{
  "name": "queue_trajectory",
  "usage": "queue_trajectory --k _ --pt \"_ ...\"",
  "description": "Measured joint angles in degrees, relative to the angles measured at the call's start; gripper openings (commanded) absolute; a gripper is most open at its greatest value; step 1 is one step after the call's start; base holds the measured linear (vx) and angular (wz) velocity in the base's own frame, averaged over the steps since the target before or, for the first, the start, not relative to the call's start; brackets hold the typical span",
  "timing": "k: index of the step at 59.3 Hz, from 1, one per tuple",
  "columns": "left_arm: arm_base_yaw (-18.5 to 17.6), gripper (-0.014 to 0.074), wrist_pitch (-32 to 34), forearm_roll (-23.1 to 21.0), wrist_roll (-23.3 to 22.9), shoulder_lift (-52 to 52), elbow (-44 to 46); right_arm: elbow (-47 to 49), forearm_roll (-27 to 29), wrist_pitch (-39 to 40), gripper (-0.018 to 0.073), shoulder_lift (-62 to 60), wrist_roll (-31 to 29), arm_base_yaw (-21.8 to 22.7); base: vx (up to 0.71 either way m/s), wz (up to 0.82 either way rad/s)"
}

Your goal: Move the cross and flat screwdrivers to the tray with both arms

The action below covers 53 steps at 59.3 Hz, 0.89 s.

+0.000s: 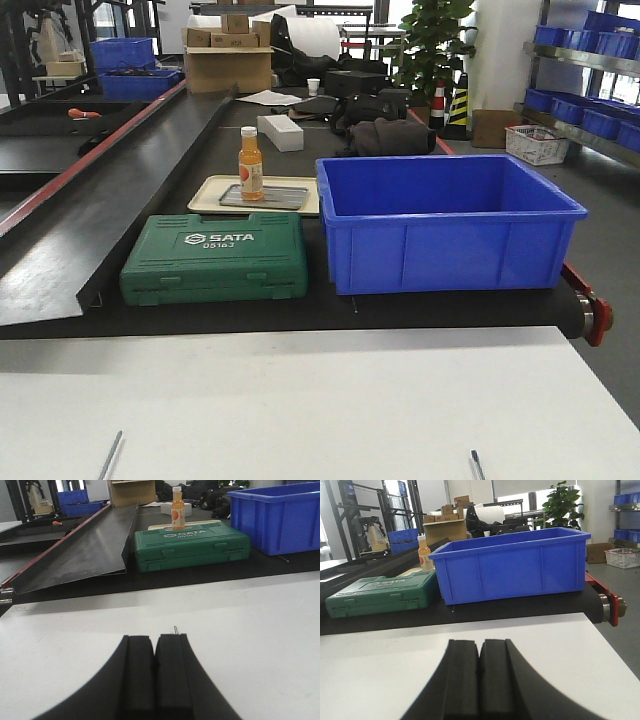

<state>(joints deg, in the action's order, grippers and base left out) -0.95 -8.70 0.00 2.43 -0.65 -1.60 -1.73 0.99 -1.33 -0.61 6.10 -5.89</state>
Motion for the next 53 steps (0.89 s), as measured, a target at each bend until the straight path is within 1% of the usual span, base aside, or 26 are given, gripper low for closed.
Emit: queue_trajectory --k 43,48,53 --pt "0.0 0.0000 0.2 0.0 0.0 0.0 0.0 0.0 0.0 0.7 -0.0008 0.0 0.0 0.0 0.00 0.00" --pt "0.0 0.0000 2.6 0.0 0.0 0.0 0.0 0.0 0.0 2.1 -0.0008 0.0 0.0 0.0 0.00 0.00" --pt "0.0 0.0000 8.7 0.0 -0.4 0.0 0.0 0.0 0.0 6.3 -0.0008 0.0 0.0 0.0 0.00 0.00"
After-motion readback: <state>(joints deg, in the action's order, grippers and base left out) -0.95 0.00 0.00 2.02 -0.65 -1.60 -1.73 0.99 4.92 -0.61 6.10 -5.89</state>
